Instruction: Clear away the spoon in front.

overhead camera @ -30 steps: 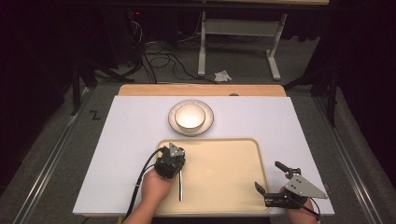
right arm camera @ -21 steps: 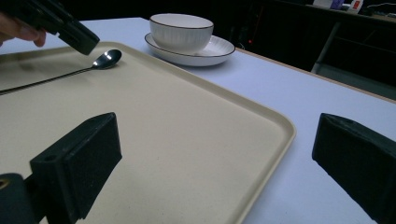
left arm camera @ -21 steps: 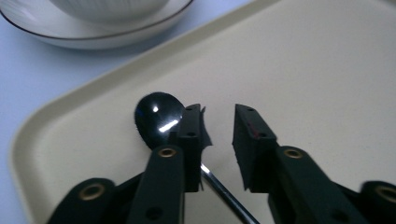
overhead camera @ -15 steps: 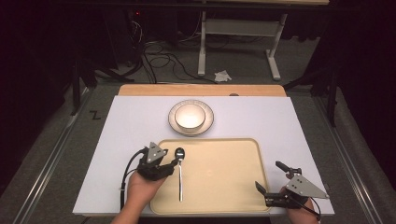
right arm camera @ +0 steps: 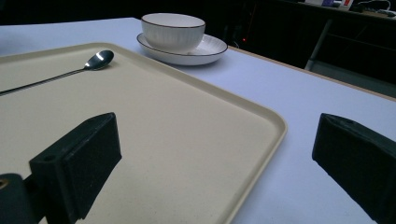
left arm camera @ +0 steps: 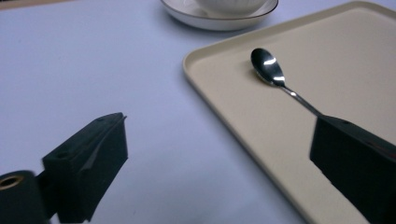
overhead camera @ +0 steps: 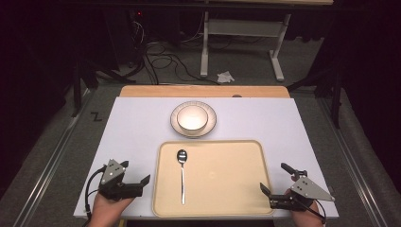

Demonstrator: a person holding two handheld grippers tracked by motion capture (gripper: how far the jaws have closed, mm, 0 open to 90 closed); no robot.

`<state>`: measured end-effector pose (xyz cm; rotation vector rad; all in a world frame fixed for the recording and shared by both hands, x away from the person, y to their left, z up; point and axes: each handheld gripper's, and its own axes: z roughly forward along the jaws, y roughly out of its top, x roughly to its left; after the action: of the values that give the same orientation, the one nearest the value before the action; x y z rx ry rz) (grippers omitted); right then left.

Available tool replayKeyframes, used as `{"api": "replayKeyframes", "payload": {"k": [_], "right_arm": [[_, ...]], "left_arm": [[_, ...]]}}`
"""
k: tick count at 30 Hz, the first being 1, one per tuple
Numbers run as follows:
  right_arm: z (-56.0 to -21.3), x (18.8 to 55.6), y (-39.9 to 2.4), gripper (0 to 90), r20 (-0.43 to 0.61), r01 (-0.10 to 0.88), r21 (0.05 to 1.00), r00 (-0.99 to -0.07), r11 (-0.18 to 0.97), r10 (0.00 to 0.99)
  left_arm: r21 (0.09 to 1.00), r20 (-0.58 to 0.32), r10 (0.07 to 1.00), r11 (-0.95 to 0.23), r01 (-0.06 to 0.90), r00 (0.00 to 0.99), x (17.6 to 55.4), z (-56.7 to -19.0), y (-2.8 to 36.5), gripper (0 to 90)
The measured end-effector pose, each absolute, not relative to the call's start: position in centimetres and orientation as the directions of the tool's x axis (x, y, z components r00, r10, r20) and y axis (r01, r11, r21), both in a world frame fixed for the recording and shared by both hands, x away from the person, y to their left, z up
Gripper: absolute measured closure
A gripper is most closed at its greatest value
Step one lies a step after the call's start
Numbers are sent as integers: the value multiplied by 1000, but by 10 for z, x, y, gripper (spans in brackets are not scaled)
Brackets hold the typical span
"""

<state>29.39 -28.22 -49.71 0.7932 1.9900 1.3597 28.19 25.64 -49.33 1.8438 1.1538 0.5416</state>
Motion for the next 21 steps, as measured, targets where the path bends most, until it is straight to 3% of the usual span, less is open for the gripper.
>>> {"api": "replayKeyframes", "payload": {"k": [4,7,21], "right_arm": [[-497,294,-281,19,-148,138,942,-645,305,750],[-498,294,-280,19,-143,153,939,-640,307,755],[-499,295,-281,19,-139,150,940,-653,307,744]], "left_arm": [[877,-76,882,-162,452,465,272,-486,259,1],[871,-47,860,-214,443,507,274,-487,247,1],[849,-43,855,-241,469,517,278,-495,242,2]]}}
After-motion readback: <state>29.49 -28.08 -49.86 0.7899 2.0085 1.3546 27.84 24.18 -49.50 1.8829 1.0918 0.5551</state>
